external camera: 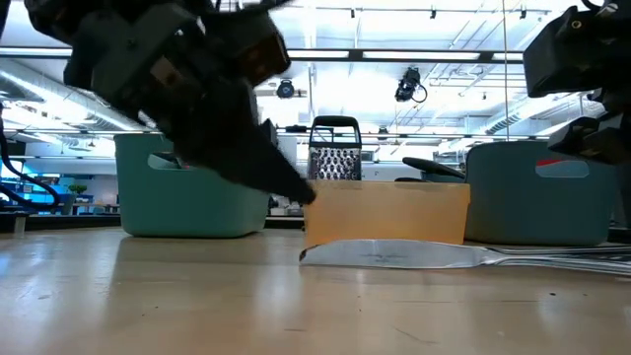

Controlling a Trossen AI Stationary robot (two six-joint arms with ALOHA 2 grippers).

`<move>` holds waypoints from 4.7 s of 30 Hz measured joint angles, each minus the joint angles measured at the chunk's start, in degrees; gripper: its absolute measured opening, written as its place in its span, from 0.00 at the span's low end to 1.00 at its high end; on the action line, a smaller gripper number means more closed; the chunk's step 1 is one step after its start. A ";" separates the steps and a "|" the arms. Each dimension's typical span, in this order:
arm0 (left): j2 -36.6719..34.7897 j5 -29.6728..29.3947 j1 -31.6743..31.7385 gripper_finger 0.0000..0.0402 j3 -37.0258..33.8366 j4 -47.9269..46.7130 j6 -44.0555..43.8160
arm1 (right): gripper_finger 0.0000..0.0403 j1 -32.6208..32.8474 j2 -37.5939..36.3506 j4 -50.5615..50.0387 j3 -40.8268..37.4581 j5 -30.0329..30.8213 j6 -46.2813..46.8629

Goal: Pick & Place Kitchen Items
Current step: Put the silver table knife into the orange bin

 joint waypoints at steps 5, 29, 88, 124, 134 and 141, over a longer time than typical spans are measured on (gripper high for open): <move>4.32 2.67 0.42 0.43 0.27 2.74 -0.91 | 0.04 0.23 0.00 0.31 0.00 0.99 0.30; 5.95 2.02 2.38 0.49 0.93 5.13 2.56 | 0.07 0.32 2.84 0.47 0.00 3.53 0.16; 5.95 -2.57 1.47 0.01 0.88 1.23 5.59 | 0.08 0.30 2.82 0.84 -0.02 3.28 0.06; 8.44 -2.94 1.23 0.01 1.02 3.23 5.66 | 0.27 1.08 -1.01 -9.90 9.37 3.54 1.83; 8.48 -2.87 1.37 0.01 0.98 2.63 5.42 | 0.49 0.52 -0.14 -7.44 10.62 -4.89 10.73; 8.53 -2.75 1.51 0.02 0.97 2.39 5.59 | 0.54 0.32 4.54 -7.83 10.67 -6.39 12.50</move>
